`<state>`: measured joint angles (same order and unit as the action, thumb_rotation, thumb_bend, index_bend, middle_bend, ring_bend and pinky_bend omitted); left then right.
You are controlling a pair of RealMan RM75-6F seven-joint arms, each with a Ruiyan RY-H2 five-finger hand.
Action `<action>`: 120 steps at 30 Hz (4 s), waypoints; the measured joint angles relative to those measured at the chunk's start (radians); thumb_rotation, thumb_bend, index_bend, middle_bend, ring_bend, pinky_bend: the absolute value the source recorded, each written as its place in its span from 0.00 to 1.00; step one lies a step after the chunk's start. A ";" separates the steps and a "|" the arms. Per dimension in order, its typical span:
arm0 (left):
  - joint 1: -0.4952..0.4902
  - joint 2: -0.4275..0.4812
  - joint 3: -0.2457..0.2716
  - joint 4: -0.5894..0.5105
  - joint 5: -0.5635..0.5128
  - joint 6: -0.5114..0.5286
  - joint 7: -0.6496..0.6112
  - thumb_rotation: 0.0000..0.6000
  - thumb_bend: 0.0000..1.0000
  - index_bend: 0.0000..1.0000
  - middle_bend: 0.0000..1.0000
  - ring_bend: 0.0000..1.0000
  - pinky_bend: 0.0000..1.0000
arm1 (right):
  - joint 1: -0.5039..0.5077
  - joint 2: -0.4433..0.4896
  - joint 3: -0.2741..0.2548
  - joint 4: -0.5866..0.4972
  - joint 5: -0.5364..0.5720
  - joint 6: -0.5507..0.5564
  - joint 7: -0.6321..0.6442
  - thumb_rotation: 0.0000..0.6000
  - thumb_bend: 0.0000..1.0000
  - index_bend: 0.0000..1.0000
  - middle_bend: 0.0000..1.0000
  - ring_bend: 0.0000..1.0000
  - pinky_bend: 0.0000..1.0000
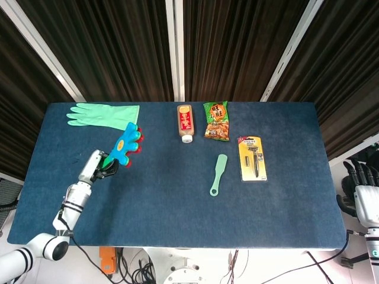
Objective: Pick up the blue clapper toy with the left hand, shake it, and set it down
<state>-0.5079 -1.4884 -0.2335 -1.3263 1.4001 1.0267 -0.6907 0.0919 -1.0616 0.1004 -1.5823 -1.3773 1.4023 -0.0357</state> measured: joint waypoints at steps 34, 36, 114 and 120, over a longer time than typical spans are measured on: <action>-0.017 0.109 -0.042 -0.084 0.012 -0.093 -0.856 1.00 0.67 1.00 1.00 1.00 1.00 | 0.005 -0.003 -0.001 -0.002 0.008 -0.013 -0.001 1.00 0.29 0.00 0.02 0.00 0.00; -0.018 0.098 -0.033 -0.056 0.030 -0.078 -0.888 1.00 0.67 1.00 1.00 1.00 1.00 | 0.006 -0.004 -0.001 -0.001 0.011 -0.016 0.000 1.00 0.29 0.00 0.02 0.00 0.00; -0.100 -0.070 0.096 0.100 0.050 -0.046 0.727 1.00 0.48 1.00 1.00 1.00 1.00 | 0.011 -0.011 -0.004 0.019 0.040 -0.053 0.007 1.00 0.29 0.00 0.02 0.00 0.00; -0.124 -0.099 0.065 0.110 -0.021 -0.079 0.736 0.67 0.24 0.21 0.55 0.50 0.61 | 0.011 -0.010 -0.002 0.023 0.047 -0.055 0.011 1.00 0.29 0.00 0.02 0.00 0.00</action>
<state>-0.6316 -1.5876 -0.1689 -1.2161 1.3795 0.9478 0.0450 0.1026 -1.0716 0.0981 -1.5593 -1.3300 1.3472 -0.0244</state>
